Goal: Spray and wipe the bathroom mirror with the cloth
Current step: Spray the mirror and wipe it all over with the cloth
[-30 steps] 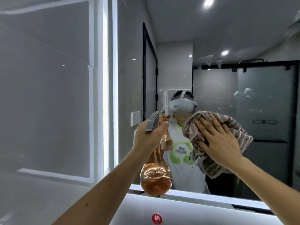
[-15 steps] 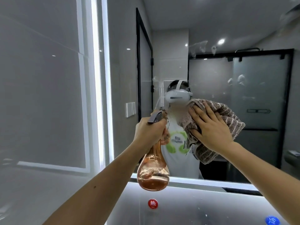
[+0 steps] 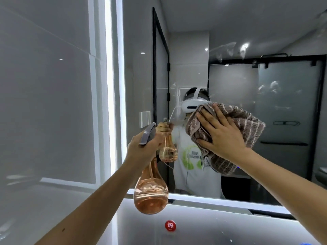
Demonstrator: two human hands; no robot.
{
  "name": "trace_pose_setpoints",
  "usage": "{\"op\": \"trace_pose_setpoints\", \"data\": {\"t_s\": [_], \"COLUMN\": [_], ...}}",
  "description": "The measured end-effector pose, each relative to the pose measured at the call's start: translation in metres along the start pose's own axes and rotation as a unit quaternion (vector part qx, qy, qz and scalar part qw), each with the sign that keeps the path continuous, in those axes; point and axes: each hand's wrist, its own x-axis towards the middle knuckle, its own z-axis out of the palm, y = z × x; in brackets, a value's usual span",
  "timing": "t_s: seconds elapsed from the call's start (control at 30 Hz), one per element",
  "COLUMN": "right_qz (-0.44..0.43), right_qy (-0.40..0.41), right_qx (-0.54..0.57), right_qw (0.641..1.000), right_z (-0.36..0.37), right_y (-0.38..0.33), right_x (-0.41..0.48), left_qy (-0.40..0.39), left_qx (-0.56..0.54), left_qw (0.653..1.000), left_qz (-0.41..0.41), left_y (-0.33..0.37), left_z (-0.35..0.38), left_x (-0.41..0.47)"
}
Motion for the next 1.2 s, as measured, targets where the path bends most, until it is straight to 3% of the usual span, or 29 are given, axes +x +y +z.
{"op": "trace_pose_setpoints", "data": {"t_s": [0.23,0.4,0.53,0.8,1.0,1.2], "right_qz": [-0.115,-0.167,-0.132,0.02,0.037,0.006], "right_qy": [0.007,0.066,0.032,0.018,0.024,0.058], "right_qx": [0.04,0.051,0.031,0.017,0.024,0.02], "right_qw": [0.993,0.982,0.99,1.0,0.999,0.998], "right_z": [0.047,0.051,0.044,0.012,0.015,0.02], "right_y": [-0.117,-0.111,-0.075,0.025,0.014,-0.021], "right_x": [0.021,0.012,0.002,-0.035,-0.021,0.004], "left_qy": [0.065,0.068,0.074,0.036,0.011,0.029], "left_qx": [0.008,0.036,0.021,-0.005,0.018,0.0], "left_qw": [0.998,0.997,0.997,0.999,0.999,1.0], "left_qz": [0.009,0.002,-0.014,-0.007,0.03,0.009], "left_y": [-0.016,-0.017,-0.017,-0.021,-0.021,-0.031], "left_z": [-0.062,-0.072,-0.061,-0.013,-0.012,-0.033], "left_x": [-0.005,-0.017,-0.017,-0.012,-0.007,-0.003]}}
